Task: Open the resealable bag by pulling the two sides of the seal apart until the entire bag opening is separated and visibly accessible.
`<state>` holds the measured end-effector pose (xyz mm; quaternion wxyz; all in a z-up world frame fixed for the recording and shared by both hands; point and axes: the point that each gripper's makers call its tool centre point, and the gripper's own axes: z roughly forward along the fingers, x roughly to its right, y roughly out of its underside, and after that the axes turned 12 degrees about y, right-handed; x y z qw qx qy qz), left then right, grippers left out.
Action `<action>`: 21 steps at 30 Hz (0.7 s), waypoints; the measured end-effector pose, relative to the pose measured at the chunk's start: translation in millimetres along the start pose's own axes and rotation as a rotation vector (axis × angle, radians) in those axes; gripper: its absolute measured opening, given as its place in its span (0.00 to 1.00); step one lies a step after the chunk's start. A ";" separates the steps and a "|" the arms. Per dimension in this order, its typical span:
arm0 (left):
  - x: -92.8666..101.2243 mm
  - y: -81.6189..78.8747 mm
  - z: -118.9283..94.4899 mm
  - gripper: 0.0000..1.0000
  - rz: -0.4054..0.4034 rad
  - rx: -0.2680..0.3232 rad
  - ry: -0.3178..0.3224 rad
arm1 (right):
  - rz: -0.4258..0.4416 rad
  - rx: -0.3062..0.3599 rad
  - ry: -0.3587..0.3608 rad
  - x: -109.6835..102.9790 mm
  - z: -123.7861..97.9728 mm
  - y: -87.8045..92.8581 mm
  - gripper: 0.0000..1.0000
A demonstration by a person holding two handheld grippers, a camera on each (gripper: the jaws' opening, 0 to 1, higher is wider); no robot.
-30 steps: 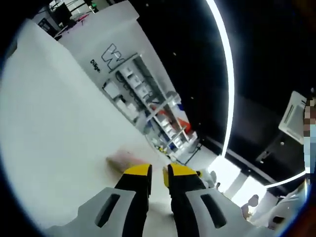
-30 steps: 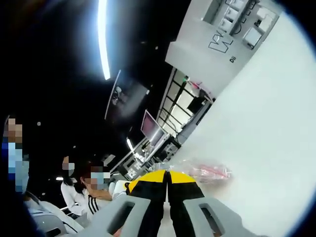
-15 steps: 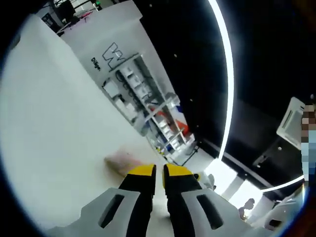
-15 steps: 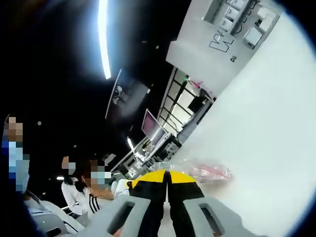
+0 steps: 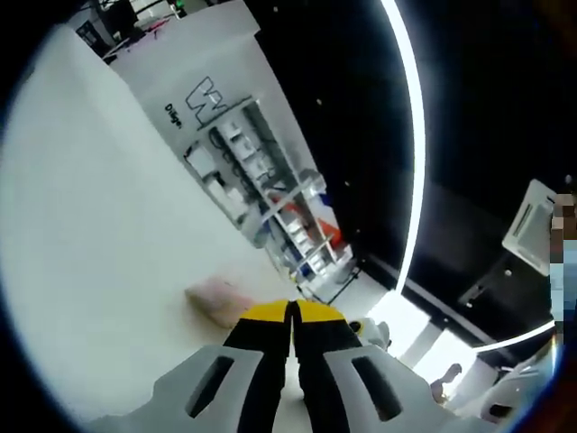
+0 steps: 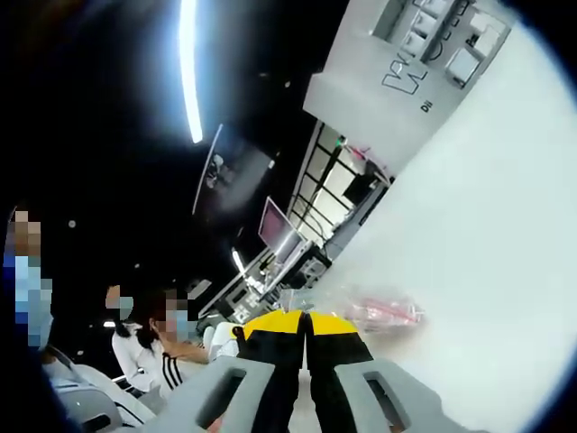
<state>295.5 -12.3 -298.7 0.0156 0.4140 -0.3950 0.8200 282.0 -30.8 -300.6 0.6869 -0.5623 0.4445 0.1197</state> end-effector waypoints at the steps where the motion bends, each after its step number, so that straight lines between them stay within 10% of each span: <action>1: 0.8 0.8 0.4 0.01 0.000 -0.002 0.002 | -0.013 -0.001 0.004 -0.2 -0.2 0.6 0.00; 21: -4.8 1.5 1.7 0.00 -0.005 -0.021 -0.028 | -0.249 -0.021 0.115 21.7 -5.0 -6.3 0.03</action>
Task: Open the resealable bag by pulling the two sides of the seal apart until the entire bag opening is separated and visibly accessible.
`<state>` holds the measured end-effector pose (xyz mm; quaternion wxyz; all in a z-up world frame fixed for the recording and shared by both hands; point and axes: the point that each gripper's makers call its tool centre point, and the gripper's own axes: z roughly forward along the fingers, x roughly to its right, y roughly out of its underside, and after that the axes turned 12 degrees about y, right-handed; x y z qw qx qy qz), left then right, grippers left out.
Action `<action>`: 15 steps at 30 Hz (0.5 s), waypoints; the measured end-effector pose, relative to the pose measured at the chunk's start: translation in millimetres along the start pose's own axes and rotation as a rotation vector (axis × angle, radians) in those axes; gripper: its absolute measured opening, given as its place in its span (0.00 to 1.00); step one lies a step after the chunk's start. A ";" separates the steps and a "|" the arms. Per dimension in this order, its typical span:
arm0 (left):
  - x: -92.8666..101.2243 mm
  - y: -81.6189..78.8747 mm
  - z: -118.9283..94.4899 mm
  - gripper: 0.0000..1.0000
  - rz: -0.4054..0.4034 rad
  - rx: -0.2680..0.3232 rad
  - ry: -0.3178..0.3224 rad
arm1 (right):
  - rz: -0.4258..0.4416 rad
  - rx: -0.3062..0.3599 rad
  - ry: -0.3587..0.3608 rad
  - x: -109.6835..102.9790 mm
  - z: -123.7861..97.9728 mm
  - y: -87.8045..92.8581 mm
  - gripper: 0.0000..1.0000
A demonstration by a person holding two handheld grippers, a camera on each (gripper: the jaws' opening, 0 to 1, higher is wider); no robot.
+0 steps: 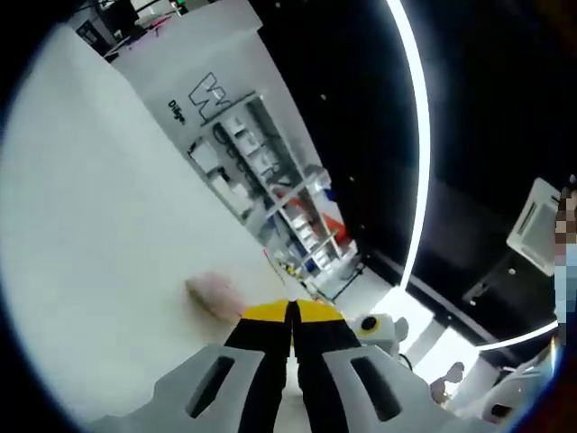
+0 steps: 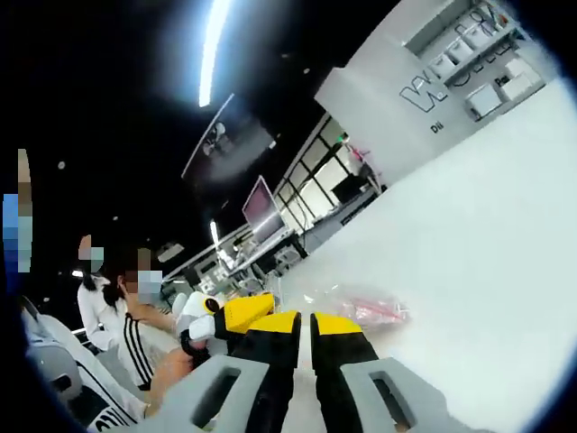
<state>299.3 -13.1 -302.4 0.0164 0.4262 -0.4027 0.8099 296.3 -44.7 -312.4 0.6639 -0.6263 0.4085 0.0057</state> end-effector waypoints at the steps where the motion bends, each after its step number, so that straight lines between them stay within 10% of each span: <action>1: -0.4 -0.2 -0.3 0.00 0.000 0.000 -0.002 | -0.024 0.004 0.010 2.3 -1.5 -1.3 0.04; 15: -3.2 3.5 -0.8 0.00 0.003 -0.015 -0.011 | -0.319 0.011 0.019 -5.3 -4.2 -20.9 0.02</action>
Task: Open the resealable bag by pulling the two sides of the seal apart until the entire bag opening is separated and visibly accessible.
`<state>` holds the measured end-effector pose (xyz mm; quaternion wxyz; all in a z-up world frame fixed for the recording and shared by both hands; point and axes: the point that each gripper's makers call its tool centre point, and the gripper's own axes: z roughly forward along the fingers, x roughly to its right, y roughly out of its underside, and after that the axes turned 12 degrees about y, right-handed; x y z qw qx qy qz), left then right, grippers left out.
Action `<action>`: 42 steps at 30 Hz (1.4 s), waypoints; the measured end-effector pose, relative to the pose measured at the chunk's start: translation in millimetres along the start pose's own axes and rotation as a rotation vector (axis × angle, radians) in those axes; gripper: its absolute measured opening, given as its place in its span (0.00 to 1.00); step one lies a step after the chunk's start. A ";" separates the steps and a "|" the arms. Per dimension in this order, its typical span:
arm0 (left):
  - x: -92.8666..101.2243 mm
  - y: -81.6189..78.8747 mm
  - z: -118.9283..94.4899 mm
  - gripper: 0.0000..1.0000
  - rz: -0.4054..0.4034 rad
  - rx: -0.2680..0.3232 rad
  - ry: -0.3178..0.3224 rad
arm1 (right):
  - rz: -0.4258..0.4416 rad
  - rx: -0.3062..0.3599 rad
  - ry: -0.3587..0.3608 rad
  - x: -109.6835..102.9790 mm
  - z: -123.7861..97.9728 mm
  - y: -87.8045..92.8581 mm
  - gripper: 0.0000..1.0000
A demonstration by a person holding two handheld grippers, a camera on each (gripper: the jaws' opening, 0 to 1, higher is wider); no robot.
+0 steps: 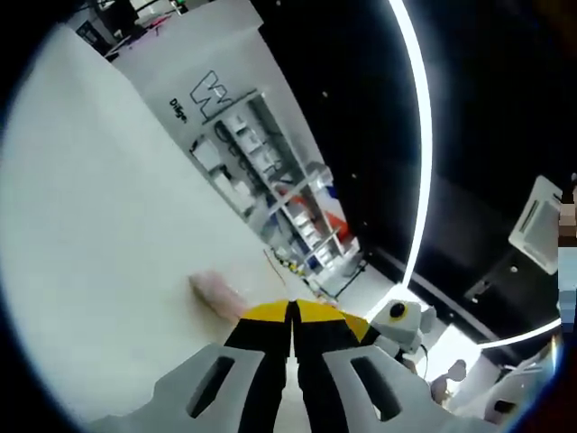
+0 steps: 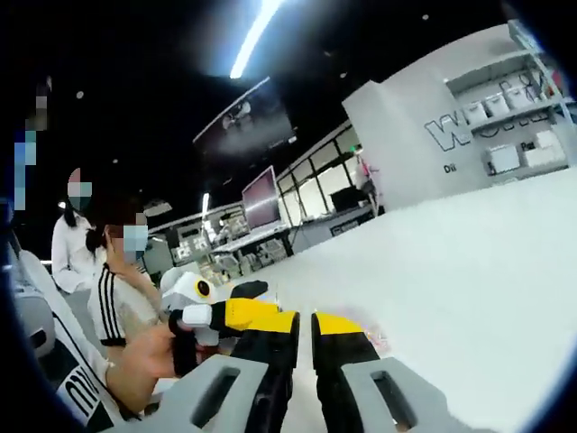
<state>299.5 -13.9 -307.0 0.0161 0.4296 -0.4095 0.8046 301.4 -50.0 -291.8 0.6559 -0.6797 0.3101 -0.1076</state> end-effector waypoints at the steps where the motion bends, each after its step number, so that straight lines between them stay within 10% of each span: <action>1: -0.3 0.4 -0.1 0.00 0.002 -0.002 -0.001 | -0.011 -0.006 -0.010 -2.4 2.2 1.4 0.02; 42: -2.8 7.5 -2.2 0.00 0.038 -0.052 -0.008 | -0.062 -0.132 -0.102 -22.3 21.8 19.6 0.00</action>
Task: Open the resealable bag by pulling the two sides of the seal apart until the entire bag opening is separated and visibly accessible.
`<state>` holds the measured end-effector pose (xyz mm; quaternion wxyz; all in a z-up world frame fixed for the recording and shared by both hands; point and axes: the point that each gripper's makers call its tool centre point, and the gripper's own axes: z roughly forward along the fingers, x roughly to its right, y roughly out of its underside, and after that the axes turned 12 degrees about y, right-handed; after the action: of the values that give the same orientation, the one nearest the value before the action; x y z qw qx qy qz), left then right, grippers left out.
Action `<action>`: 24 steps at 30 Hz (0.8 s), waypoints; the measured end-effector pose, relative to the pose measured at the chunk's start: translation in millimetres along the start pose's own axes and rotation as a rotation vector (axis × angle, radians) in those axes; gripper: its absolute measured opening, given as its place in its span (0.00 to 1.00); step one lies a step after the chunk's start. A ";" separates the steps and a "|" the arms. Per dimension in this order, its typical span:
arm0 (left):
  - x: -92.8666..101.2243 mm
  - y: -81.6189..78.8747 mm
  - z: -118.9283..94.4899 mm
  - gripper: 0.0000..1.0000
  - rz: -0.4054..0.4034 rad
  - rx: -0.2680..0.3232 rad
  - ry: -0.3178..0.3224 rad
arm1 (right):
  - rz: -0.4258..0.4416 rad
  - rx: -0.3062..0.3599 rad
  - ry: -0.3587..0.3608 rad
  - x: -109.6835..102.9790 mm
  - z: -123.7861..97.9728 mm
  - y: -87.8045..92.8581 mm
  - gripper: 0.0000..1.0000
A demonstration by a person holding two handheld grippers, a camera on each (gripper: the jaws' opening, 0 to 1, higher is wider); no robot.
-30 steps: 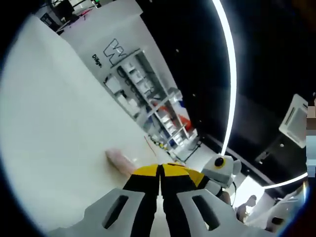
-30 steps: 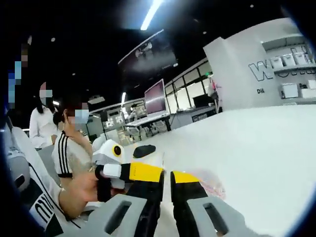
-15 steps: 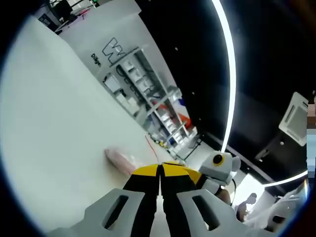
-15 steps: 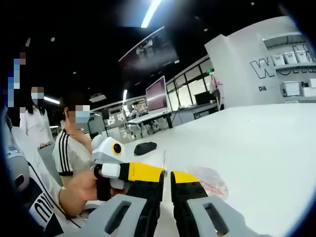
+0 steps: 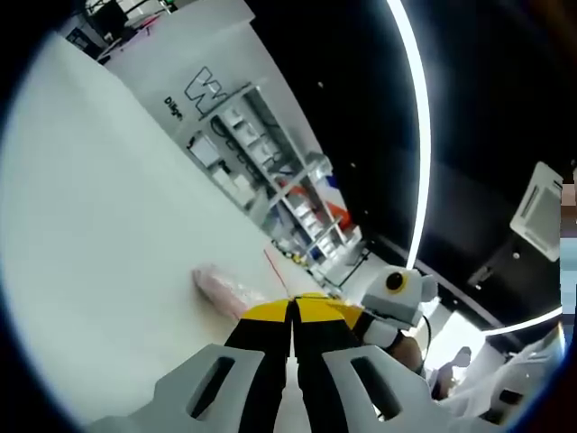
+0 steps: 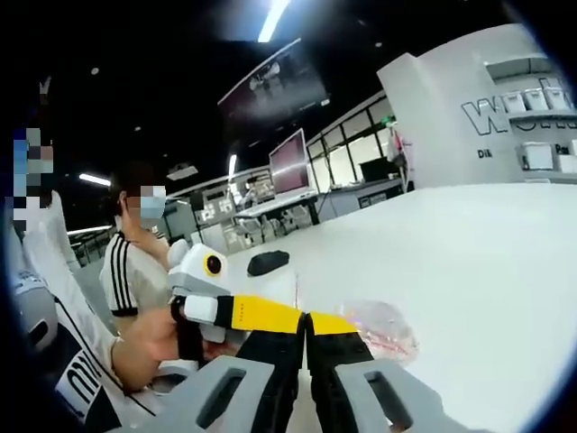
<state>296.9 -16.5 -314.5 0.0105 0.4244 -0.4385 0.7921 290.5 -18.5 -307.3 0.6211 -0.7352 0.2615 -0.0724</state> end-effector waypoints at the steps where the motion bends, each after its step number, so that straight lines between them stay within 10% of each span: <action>1: 0.2 0.2 -0.2 0.00 0.002 -0.001 -0.001 | -0.010 -0.003 0.002 0.2 0.1 0.2 0.00; 24: -3.1 5.6 -6.2 0.00 0.066 -0.072 -0.042 | -0.288 -0.012 0.128 1.3 2.5 1.3 0.00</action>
<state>292.6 -14.4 -322.1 -0.0098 0.4256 -0.4808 0.7666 292.3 -17.0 -309.3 0.5821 -0.7626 0.1928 -0.2061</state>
